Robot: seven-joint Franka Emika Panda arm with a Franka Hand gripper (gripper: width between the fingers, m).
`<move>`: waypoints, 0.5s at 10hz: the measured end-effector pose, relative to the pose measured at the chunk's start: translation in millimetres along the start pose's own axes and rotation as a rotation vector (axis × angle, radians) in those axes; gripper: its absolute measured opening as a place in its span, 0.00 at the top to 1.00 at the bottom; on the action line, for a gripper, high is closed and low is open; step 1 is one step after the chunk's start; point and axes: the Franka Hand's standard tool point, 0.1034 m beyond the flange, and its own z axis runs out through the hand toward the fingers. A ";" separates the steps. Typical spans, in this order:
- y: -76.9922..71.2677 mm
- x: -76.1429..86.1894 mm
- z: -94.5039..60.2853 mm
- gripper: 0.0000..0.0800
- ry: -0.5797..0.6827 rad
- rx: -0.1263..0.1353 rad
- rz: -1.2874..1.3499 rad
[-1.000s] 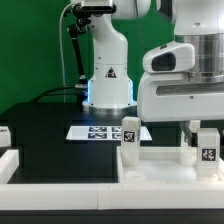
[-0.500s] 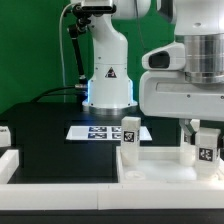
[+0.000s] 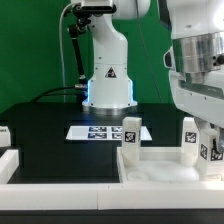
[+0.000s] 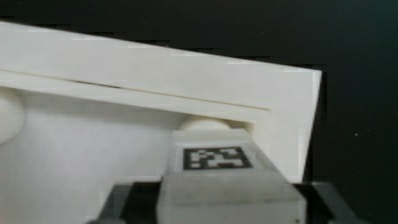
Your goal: Assemble square table
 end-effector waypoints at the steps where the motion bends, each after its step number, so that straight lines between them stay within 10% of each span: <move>1: 0.2 0.1 0.5 0.54 0.000 -0.001 -0.015; 5: 0.4 2.6 -2.0 0.22 0.047 -0.045 -0.473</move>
Offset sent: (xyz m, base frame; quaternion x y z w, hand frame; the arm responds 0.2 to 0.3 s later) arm -0.0068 -0.0039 0.0061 -0.0371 0.0260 -0.3921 0.9188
